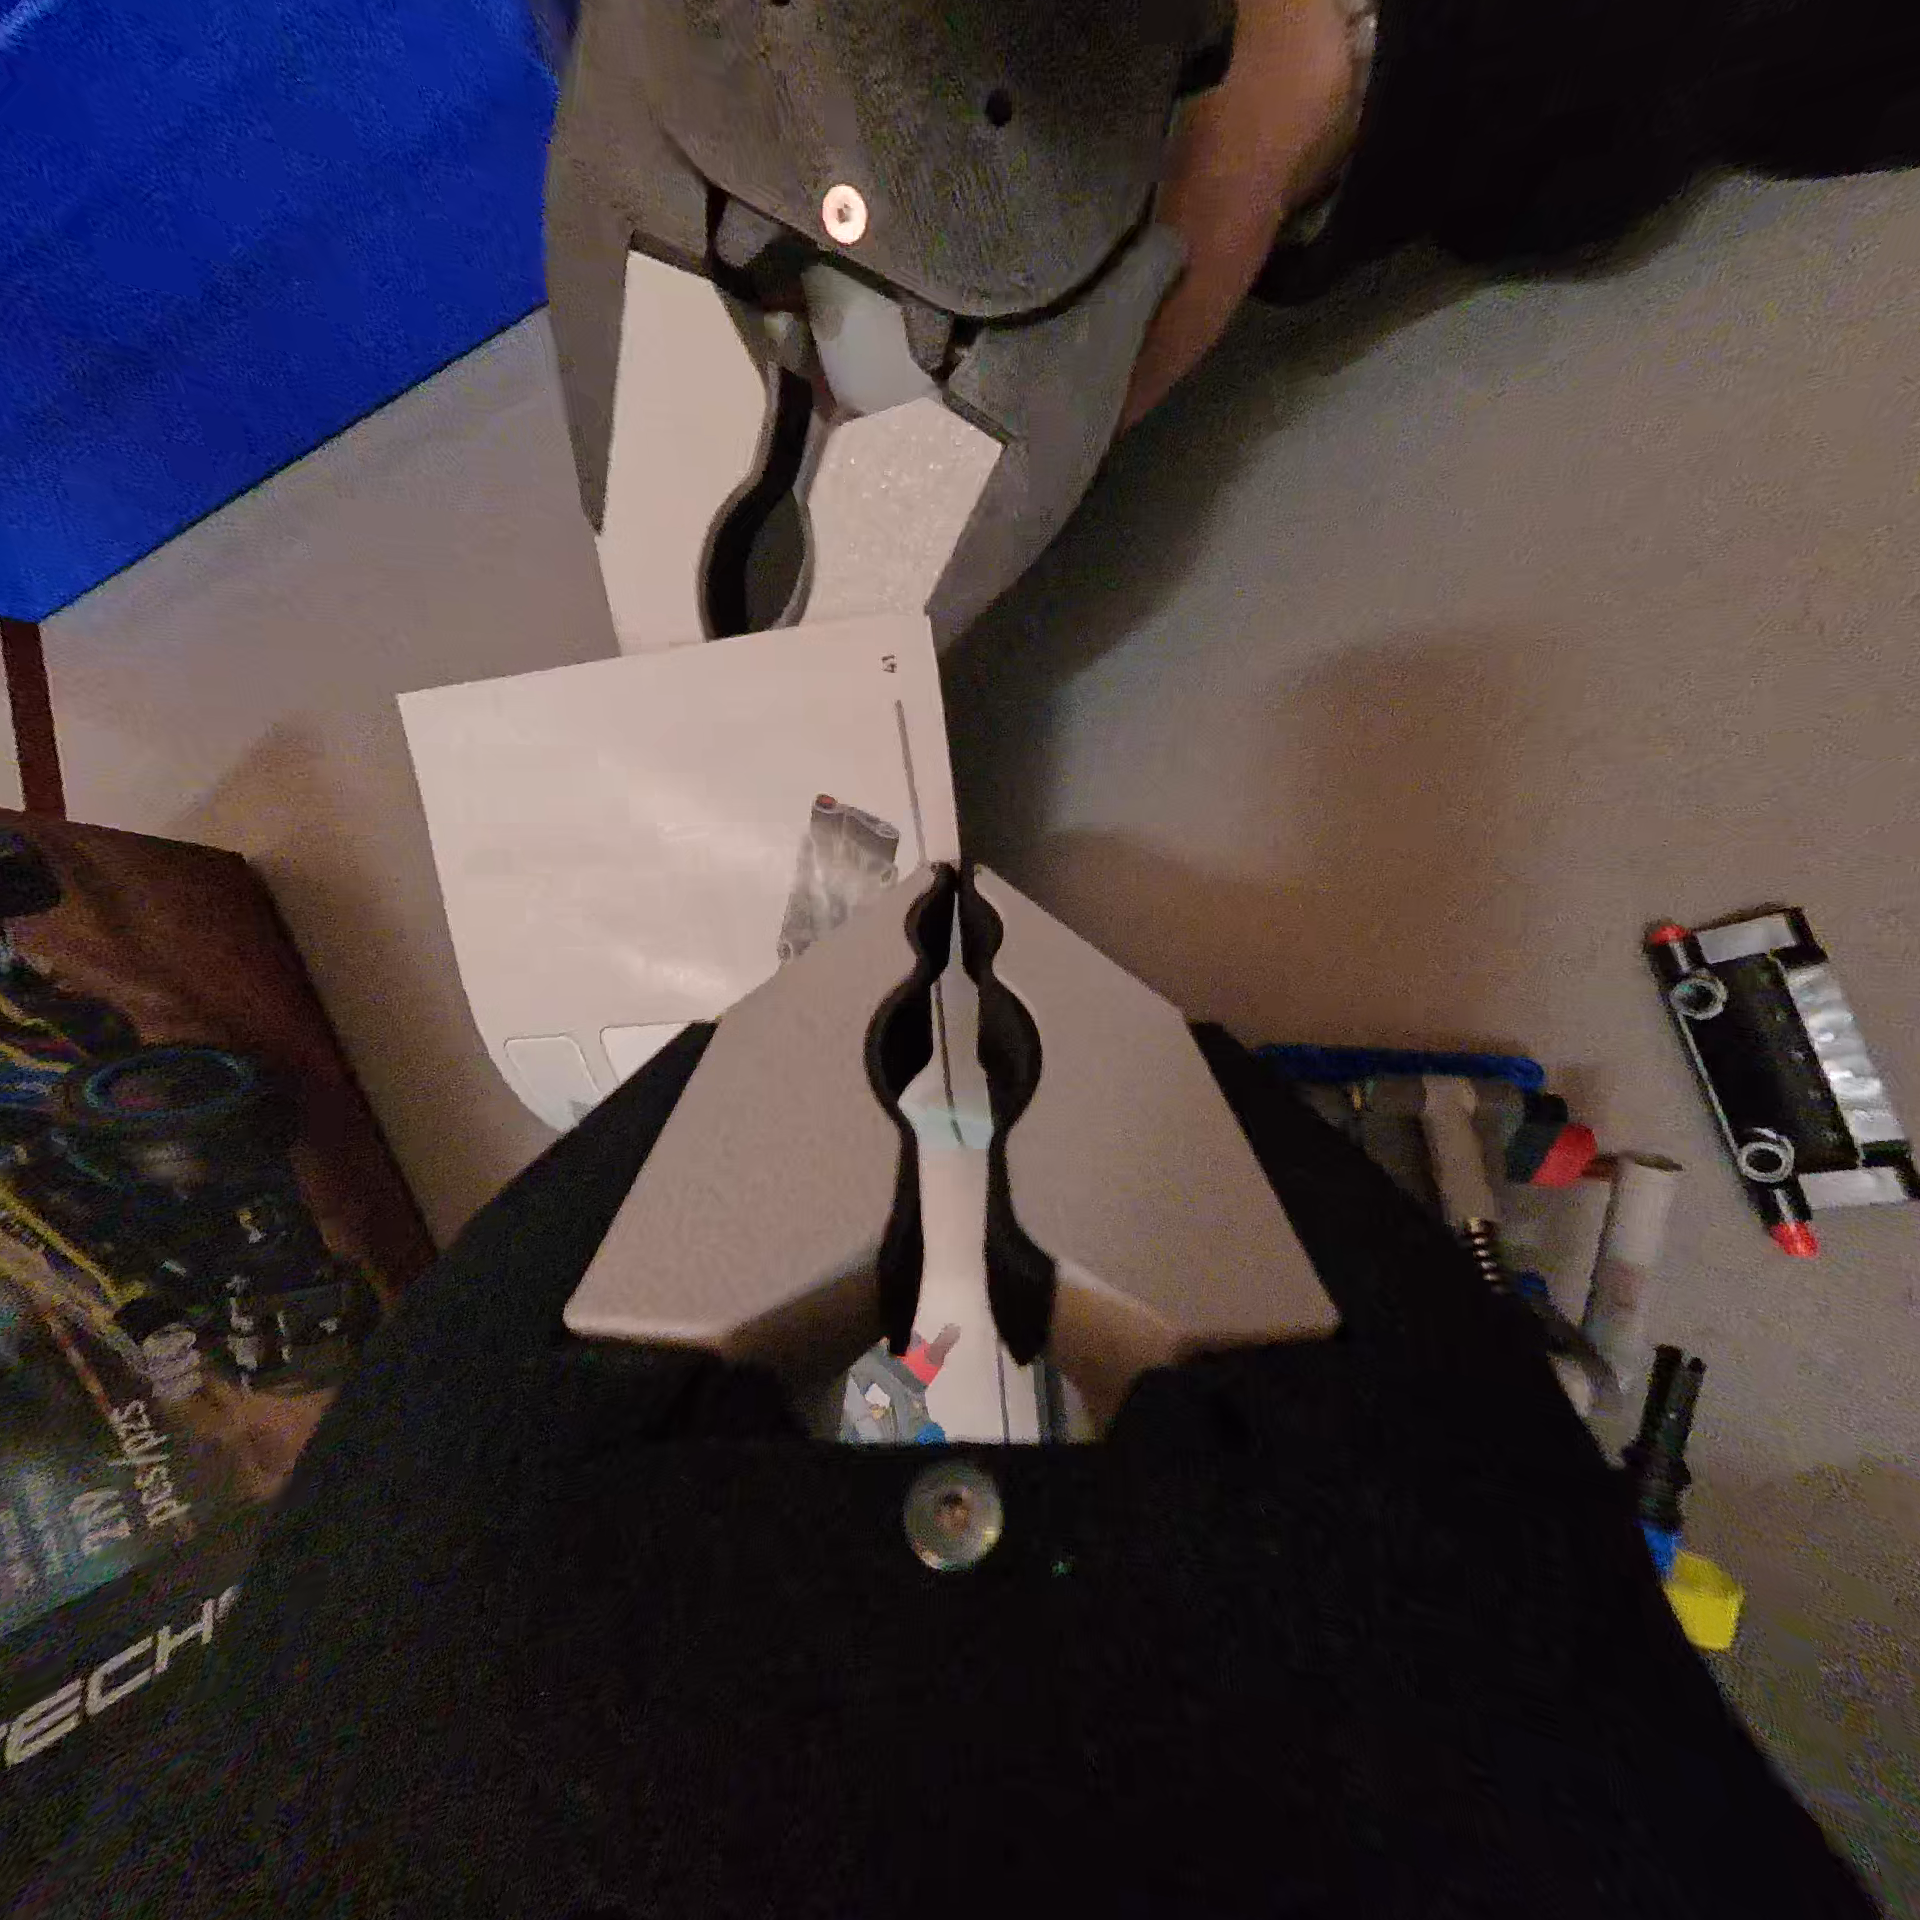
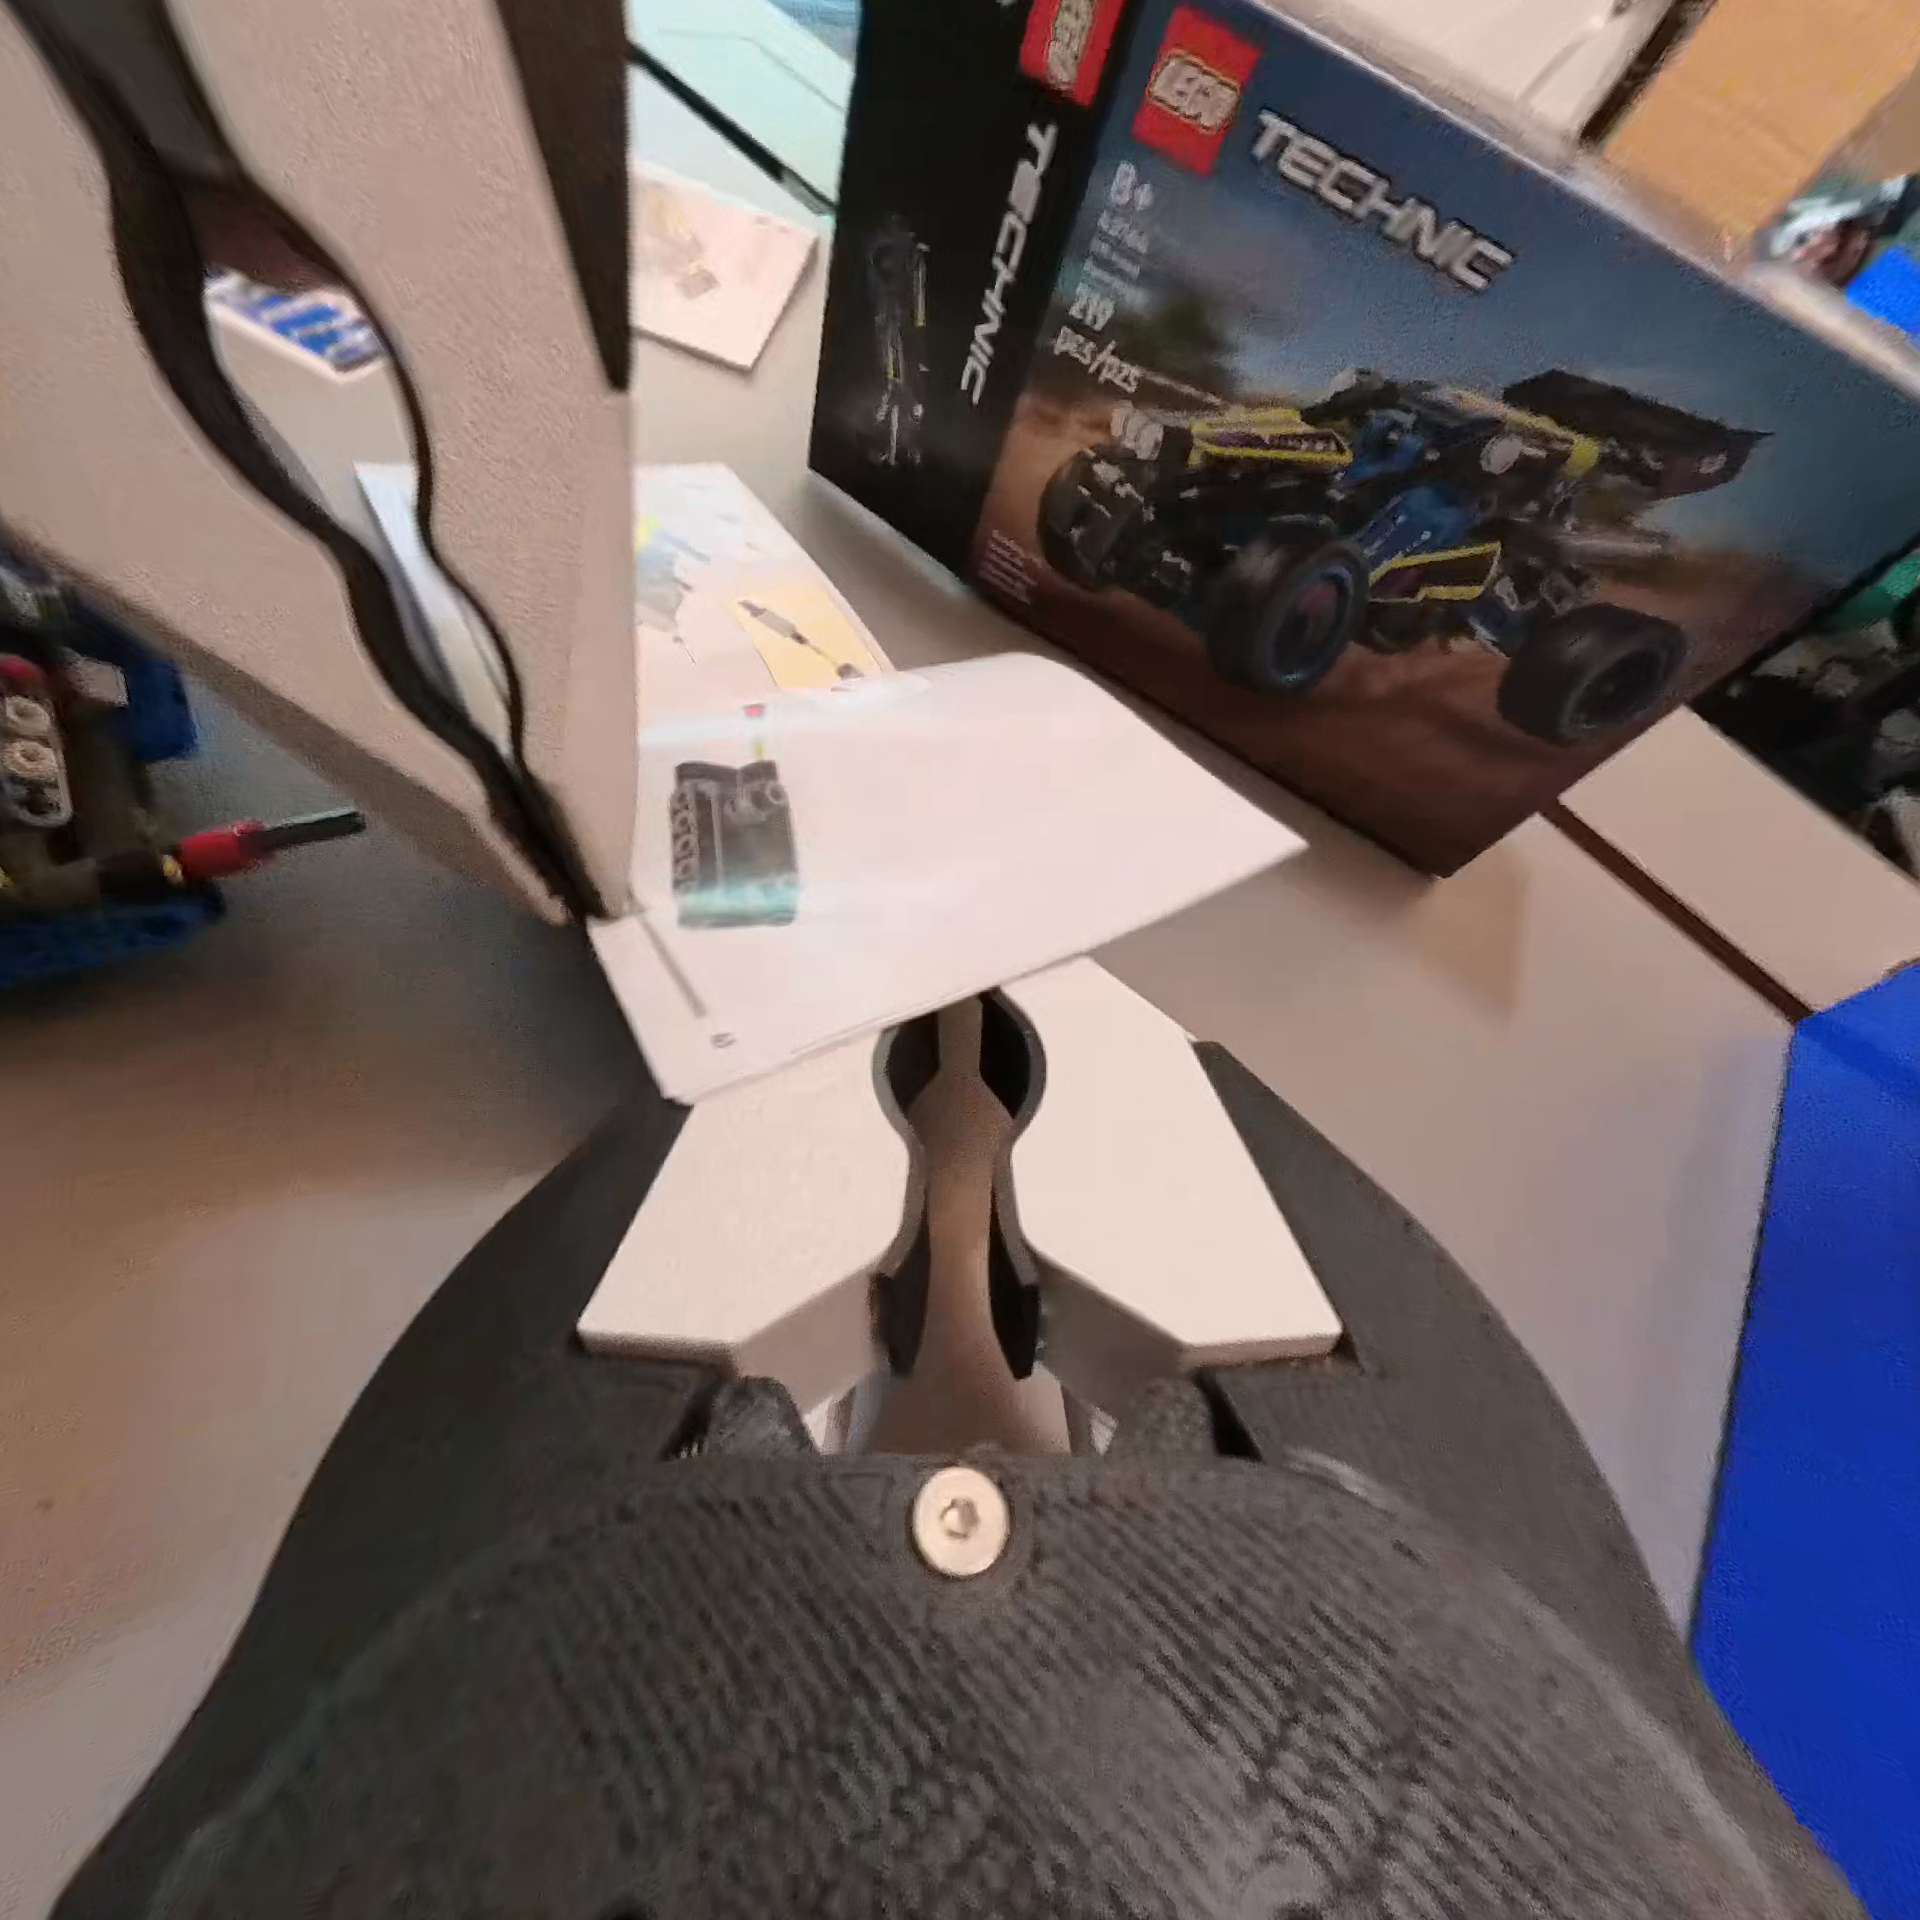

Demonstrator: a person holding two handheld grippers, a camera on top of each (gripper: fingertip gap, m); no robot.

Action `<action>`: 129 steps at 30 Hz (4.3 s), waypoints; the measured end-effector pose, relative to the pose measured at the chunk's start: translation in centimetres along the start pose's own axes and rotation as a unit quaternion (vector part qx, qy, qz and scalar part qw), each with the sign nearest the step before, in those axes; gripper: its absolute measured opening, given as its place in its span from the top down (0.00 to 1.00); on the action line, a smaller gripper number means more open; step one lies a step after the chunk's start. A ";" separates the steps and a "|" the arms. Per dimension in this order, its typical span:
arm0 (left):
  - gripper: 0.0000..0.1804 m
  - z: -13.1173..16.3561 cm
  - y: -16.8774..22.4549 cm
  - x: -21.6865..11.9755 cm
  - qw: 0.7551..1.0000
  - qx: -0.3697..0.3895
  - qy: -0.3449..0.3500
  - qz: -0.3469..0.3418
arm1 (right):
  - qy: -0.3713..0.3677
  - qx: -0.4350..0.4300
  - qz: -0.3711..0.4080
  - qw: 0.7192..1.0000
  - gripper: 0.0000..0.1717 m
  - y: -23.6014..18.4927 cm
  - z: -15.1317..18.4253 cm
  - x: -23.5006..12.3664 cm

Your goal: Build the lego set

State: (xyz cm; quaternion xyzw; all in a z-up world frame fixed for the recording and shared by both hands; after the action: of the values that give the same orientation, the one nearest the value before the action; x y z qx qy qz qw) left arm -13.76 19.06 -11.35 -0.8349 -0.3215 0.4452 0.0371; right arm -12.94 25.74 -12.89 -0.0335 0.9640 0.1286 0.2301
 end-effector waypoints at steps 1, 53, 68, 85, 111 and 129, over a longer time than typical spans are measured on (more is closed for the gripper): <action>1.00 -0.2 -0.3 -0.4 1.000 -0.007 0.009 -0.001 | 0.002 -0.017 -0.003 1.000 1.00 -0.2 -0.1 0.1; 1.00 3.2 -2.7 5.6 0.997 -0.071 -0.015 0.012 | -0.139 0.003 0.057 0.989 1.00 5.5 4.4 1.7; 1.00 3.0 -2.2 5.4 0.995 -0.073 -0.034 0.055 | -0.129 -0.051 -0.111 0.984 1.00 0.8 5.1 -1.8; 0.64 4.2 -4.1 2.8 0.990 -0.126 -0.045 -0.036 | -0.122 -0.080 -0.070 0.987 1.00 -0.7 3.7 0.2; 0.74 5.5 -2.9 2.6 0.978 -0.201 -0.046 -0.023 | -0.109 -0.092 -0.098 0.985 1.00 -2.2 1.8 2.9; 0.60 4.9 -1.9 2.8 0.982 -0.171 -0.078 -0.011 | -0.104 -0.065 -0.114 0.986 1.00 -2.1 1.9 2.8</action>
State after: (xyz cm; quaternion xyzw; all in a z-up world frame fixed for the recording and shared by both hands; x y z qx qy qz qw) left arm -17.35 21.01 -15.62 -0.7880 -0.4043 0.4468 -0.1262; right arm -14.35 24.21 -16.29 -0.1444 0.9143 0.1672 0.3396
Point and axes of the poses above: each gripper's, where its closed fingertips meet, x out along the fingers, z out of its underside, y = z × x across the jaws, the point moved 3 cm from there along -x, back along the fingers, and after that the axes turned 8 degrees about -z, right-handed, at the moved point
